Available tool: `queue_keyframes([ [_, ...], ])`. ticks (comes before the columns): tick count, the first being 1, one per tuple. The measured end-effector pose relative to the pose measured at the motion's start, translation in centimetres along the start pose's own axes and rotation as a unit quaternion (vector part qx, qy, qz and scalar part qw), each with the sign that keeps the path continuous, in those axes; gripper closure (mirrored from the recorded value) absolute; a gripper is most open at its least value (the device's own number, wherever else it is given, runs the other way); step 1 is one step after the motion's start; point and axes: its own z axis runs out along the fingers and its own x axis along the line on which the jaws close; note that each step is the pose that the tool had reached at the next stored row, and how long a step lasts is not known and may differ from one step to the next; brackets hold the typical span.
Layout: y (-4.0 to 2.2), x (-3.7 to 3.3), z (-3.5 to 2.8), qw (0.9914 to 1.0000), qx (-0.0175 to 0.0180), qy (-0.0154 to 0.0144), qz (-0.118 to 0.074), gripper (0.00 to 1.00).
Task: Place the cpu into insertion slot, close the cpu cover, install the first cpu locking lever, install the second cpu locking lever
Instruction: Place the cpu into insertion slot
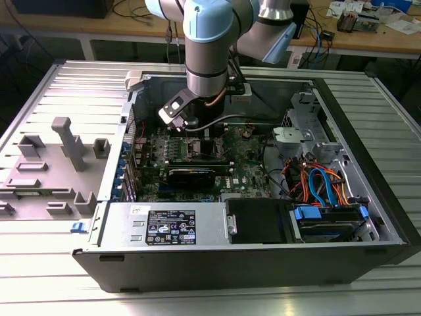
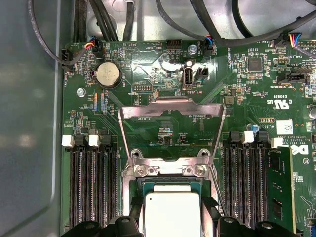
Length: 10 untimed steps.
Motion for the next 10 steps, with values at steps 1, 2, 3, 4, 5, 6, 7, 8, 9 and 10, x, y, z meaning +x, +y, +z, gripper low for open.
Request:
queue_keyframes([
  [1,0.00,0.00,0.01,1.00000,0.0000,0.0000,0.000,0.46],
  [2,0.00,0.00,0.01,1.00000,0.0000,0.0000,0.000,0.46],
  [3,0.00,0.00,0.02,1.00000,0.0000,0.0000,0.000,0.46],
  [4,0.00,0.00,0.03,1.00000,0.0000,0.0000,0.000,0.46],
  [5,0.00,0.00,0.03,1.00000,0.0000,0.0000,0.000,0.46],
  [6,0.00,0.00,0.03,1.00000,0.0000,0.0000,0.000,0.46],
  [7,0.00,0.00,0.04,1.00000,0.0000,0.0000,0.000,0.46],
  [8,0.00,0.00,0.04,1.00000,0.0000,0.0000,0.000,0.46],
  [9,0.00,0.00,0.04,1.00000,0.0000,0.0000,0.000,0.46],
  [10,0.00,0.01,0.03,1.00000,-0.0001,0.0001,0.000,0.46],
])
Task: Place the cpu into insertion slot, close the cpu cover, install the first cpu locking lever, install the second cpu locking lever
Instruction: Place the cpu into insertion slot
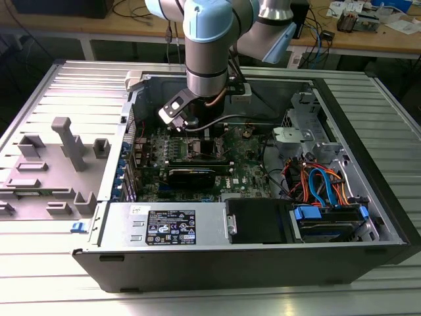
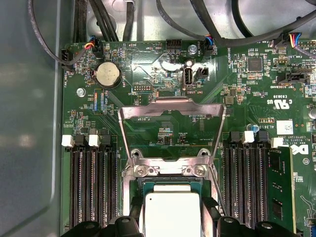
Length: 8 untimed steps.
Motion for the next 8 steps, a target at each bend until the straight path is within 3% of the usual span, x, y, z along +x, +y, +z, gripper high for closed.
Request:
queue_keyframes([
  [8,0.01,0.00,-0.13,1.00000,0.0000,0.0006,0.000,0.46],
])
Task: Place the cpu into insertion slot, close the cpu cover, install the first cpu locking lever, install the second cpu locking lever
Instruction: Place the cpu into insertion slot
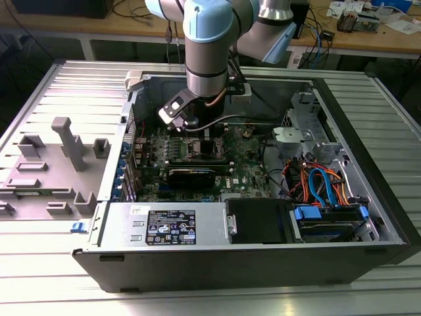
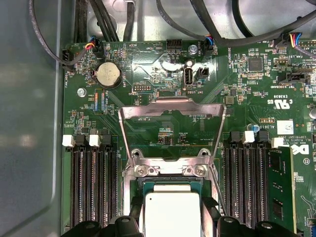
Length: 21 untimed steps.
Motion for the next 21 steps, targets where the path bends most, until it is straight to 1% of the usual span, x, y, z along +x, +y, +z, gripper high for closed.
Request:
queue_keyframes([
  [12,-0.01,-0.01,0.21,1.00000,0.0001,-0.0002,0.000,0.46],
  [13,-0.01,0.00,0.23,1.00000,0.0000,0.0000,0.000,0.45],
  [14,0.00,0.02,0.28,1.00000,-0.0004,0.0009,0.000,0.45],
  [15,0.00,0.02,0.29,1.00000,-0.0003,0.0006,0.000,0.38],
  [16,-0.01,0.00,0.17,1.00000,0.0000,0.0000,0.000,0.38],
  [17,0.02,0.00,-0.48,1.00000,0.0001,-0.0001,0.000,0.38],
  [18,0.06,0.01,-1.45,1.00000,0.0004,-0.0001,0.000,0.40],
  [19,0.10,0.02,-2.44,1.00000,0.0011,-0.0002,0.000,0.59],
  [20,0.11,0.02,-2.55,1.00000,0.0011,-0.0005,0.000,0.83],
  [21,0.11,0.02,-2.55,1.00000,0.0011,-0.0005,0.000,0.89],
])
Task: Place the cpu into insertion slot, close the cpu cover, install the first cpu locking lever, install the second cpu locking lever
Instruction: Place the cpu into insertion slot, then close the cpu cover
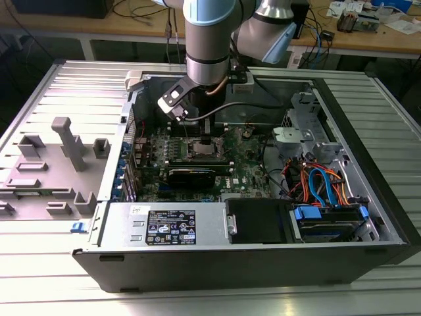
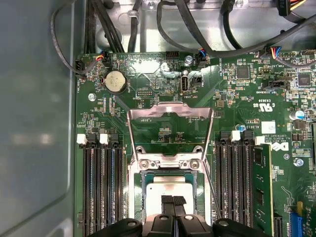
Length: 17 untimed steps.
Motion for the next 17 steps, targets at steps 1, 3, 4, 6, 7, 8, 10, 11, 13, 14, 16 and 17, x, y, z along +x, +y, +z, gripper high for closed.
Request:
queue_keyframes([
  [1,0.00,0.00,0.00,1.00000,0.0000,0.0000,0.000,0.89],
  [3,0.00,0.00,-0.01,1.00000,0.0000,0.0000,0.000,0.89],
  [4,0.00,0.00,-0.01,1.00000,0.0000,0.0000,0.000,0.89],
  [6,0.00,0.00,-0.05,1.00000,0.0000,0.0000,0.000,0.89],
  [7,0.00,0.00,-0.09,1.00000,0.0000,0.0000,0.000,0.89],
  [8,0.00,0.00,-0.09,1.00000,0.0000,0.0000,0.000,0.89],
  [10,0.00,0.00,-0.10,1.00000,0.0000,0.0000,0.000,0.89],
  [11,0.00,0.00,-0.10,1.00000,0.0000,-0.0001,0.000,0.89],
  [13,0.00,0.00,-0.10,1.00000,0.0000,0.0000,0.000,0.89],
  [14,0.00,0.00,-0.11,1.00000,0.0000,-0.0001,0.000,0.89],
  [16,0.01,0.00,-0.27,1.00000,0.0001,-0.0001,0.000,0.89],
  [17,0.01,0.00,-0.36,1.00000,0.0000,-0.0001,0.000,0.89],
])
